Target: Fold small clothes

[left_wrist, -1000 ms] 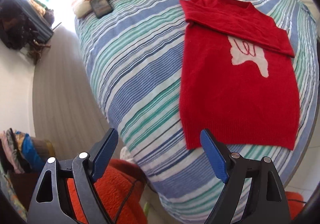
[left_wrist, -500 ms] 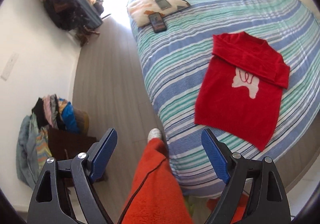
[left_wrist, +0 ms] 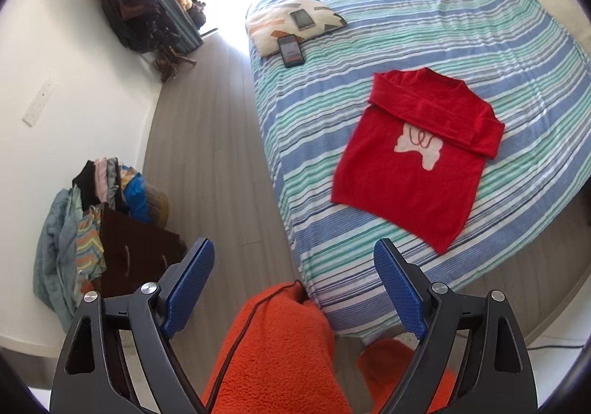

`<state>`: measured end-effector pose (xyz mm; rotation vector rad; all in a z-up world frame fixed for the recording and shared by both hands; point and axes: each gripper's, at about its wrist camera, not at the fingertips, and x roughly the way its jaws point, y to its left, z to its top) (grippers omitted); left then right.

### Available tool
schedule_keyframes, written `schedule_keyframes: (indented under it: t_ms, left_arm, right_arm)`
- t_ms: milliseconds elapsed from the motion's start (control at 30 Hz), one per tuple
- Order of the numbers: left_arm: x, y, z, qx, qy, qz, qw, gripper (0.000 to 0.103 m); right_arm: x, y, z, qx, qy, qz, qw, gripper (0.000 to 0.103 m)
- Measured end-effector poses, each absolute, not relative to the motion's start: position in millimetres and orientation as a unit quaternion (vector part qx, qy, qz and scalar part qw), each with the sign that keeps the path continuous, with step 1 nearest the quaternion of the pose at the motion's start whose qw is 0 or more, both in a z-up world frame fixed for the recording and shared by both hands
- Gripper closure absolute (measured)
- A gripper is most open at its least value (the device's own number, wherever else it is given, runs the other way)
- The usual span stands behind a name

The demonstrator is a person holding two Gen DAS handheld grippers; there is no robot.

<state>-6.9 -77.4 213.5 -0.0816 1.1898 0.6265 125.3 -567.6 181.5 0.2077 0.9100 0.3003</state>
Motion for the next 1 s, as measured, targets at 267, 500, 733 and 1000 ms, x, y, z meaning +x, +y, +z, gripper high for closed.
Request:
schedule_keyframes:
  t_ms: [267, 500, 733, 1000]
  left_arm:
    - [-22.3, -77.6, 185.2, -0.065, 0.582, 0.277, 0.761, 0.013]
    - [-5.7, -49.2, 170.0, -0.094, 0.576, 0.27, 0.766, 0.005]
    - [76.6, -14.7, 43.4, -0.067, 0.619, 0.181, 0.761, 0.006]
    - [152.4, 27.2, -88.3, -0.039, 0.677, 0.118, 0.726, 0.013]
  right_arm:
    - [134.5, -539.6, 174.7, 0.081, 0.468, 0.172, 0.863, 0.014]
    - [156.0, -517.3, 201.0, 0.042, 0.456, 0.193, 0.868, 0.014]
    - [160.0, -474.9, 115.4, 0.083, 0.536, 0.207, 0.814, 0.014]
    - [153.4, -390.5, 2.4, 0.14, 0.628, 0.194, 0.741, 0.014]
